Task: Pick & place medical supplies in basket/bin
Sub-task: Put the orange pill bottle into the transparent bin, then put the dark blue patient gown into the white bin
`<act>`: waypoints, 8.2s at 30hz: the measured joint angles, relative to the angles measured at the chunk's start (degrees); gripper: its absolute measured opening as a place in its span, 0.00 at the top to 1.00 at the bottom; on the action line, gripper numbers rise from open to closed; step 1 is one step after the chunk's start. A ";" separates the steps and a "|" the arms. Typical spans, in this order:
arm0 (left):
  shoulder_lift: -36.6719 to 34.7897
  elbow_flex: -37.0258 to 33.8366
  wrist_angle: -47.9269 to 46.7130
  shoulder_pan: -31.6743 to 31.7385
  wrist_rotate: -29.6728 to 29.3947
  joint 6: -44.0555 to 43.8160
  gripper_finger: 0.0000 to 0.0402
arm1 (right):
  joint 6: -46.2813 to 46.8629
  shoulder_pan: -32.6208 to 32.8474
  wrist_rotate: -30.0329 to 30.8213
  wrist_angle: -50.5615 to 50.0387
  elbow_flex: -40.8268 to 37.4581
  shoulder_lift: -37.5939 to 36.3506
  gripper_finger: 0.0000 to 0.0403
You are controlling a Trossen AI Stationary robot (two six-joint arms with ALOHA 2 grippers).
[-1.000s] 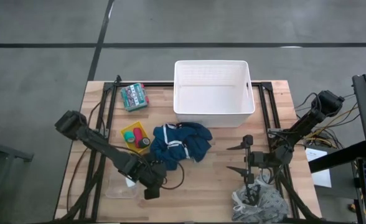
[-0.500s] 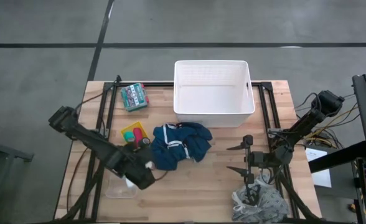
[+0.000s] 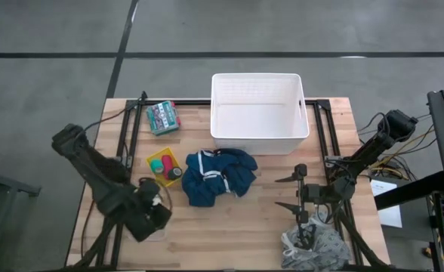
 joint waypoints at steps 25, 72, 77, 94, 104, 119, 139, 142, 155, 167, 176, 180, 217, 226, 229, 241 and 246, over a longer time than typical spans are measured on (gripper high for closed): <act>-0.13 -10.31 6.38 -18.52 1.96 -29.96 0.43 | -0.03 0.01 0.00 0.00 0.00 0.00 0.19; -6.86 -22.61 24.82 -18.43 1.44 -29.90 0.21 | -0.03 -0.01 0.00 0.00 0.00 0.00 0.19; -10.27 -22.59 25.02 -18.25 0.16 -31.42 0.21 | 0.00 0.01 0.00 0.00 0.00 0.00 0.19; -12.56 -20.12 22.83 -11.11 -4.54 -18.07 0.18 | 0.08 0.01 0.00 0.00 0.00 0.00 0.19; -12.57 -16.64 23.02 -3.68 -11.53 2.04 0.15 | 0.06 0.00 0.00 0.00 0.00 0.00 0.19; -9.50 -16.08 37.61 0.92 -32.83 34.55 0.15 | 0.04 0.00 0.00 0.00 -0.01 0.00 0.19; 1.39 -16.19 59.74 17.37 -18.55 66.58 0.16 | 0.08 0.01 0.00 0.00 -0.01 0.00 0.19; 1.75 -16.25 59.73 18.09 -19.45 72.97 0.16 | 0.00 -0.01 0.00 -0.02 -0.02 0.00 0.19; 1.73 -16.23 68.04 15.64 -19.86 87.11 0.15 | -0.03 0.01 0.00 0.00 0.00 0.00 0.19; 1.73 -16.24 67.38 15.60 -20.09 87.09 0.02 | 0.07 0.01 0.00 -0.01 0.00 0.00 0.19; 1.68 -16.12 63.04 15.65 -18.89 87.02 0.01 | 0.07 -0.01 0.00 0.00 0.00 0.00 0.19; 1.66 -15.84 61.74 15.49 -16.72 85.63 0.03 | -0.02 0.00 0.00 -0.01 -0.02 0.00 0.19; 29.88 17.57 40.79 13.48 -32.76 83.93 0.06 | -0.04 0.01 0.00 -0.16 -0.02 0.00 0.19; 35.01 17.08 39.72 15.43 -32.85 86.11 0.06 | -0.05 0.01 0.00 -0.20 -0.02 0.00 0.19; 36.98 17.08 39.70 16.06 -33.25 92.51 0.06 | 0.04 0.01 0.00 -0.20 -0.02 0.00 0.19; 39.45 17.02 36.56 21.64 -32.38 92.33 0.06 | 0.06 0.01 0.00 -0.24 -0.02 0.00 0.19; 39.45 16.54 34.52 23.00 -28.65 89.55 0.06 | -0.03 0.01 0.00 -0.44 -0.02 0.00 0.19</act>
